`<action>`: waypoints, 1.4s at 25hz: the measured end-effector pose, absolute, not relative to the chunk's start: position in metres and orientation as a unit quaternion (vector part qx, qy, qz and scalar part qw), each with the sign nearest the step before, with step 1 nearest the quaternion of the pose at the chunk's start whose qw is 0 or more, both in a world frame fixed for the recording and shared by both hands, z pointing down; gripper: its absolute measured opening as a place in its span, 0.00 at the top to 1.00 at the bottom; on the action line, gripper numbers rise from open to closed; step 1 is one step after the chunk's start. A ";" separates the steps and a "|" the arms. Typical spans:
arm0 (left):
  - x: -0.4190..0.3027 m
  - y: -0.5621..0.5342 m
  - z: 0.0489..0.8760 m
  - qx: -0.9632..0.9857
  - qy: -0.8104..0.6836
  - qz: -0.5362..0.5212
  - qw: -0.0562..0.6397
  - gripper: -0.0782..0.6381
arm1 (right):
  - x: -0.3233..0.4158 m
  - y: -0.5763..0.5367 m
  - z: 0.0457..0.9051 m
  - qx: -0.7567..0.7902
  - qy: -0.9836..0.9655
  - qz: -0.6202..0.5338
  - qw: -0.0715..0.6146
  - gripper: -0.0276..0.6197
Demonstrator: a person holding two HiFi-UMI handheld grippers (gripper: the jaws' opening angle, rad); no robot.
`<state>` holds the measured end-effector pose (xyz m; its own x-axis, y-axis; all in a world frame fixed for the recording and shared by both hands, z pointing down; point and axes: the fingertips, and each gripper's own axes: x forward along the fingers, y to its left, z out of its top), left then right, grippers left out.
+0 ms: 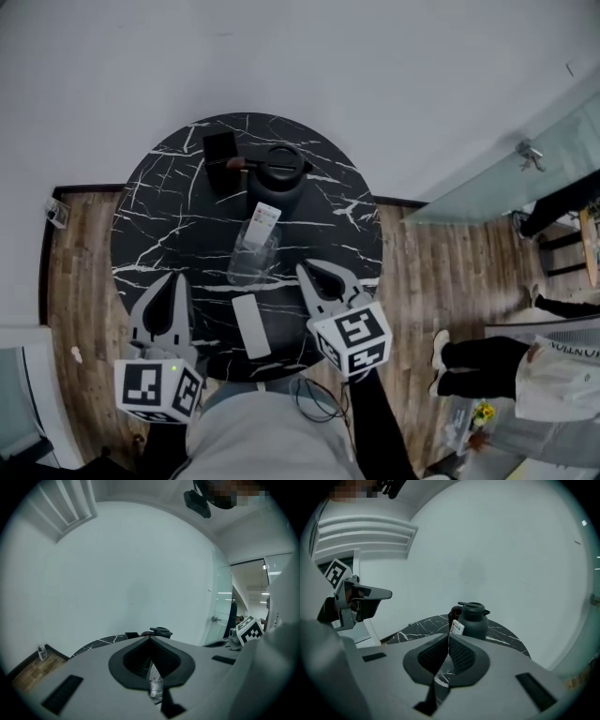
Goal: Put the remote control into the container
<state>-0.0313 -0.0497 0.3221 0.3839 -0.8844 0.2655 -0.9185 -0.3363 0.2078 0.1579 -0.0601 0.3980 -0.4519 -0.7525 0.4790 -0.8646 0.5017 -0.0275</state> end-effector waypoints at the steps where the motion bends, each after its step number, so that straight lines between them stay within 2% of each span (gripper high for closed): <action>1: -0.031 -0.049 0.322 0.815 -0.553 0.052 0.164 0.88 | 0.158 -0.058 0.399 0.480 -0.841 0.136 0.208 0.95; 12: -0.036 -0.038 0.325 0.813 -0.556 0.050 0.165 0.88 | 0.149 -0.049 0.399 0.473 -0.843 0.138 0.217 0.95; 27: -0.064 -0.027 0.339 0.800 -0.570 0.054 0.181 0.88 | 0.118 -0.028 0.435 0.459 -0.838 0.209 0.207 0.95; 29: -0.068 -0.027 0.342 0.799 -0.569 0.056 0.183 0.88 | 0.111 -0.025 0.445 0.455 -0.837 0.220 0.209 0.92; 32: -0.076 -0.028 0.347 0.795 -0.574 0.060 0.186 0.88 | 0.100 -0.021 0.463 0.452 -0.832 0.241 0.215 0.81; 35: -0.083 -0.028 0.352 0.793 -0.575 0.065 0.192 0.88 | 0.090 -0.019 0.482 0.453 -0.823 0.258 0.225 0.77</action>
<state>-0.0835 -0.0284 0.3517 0.3304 -0.8869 0.3230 -0.9365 -0.2652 0.2296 0.0896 -0.0192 0.4825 -0.4884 -0.6290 0.6048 -0.8618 0.4564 -0.2213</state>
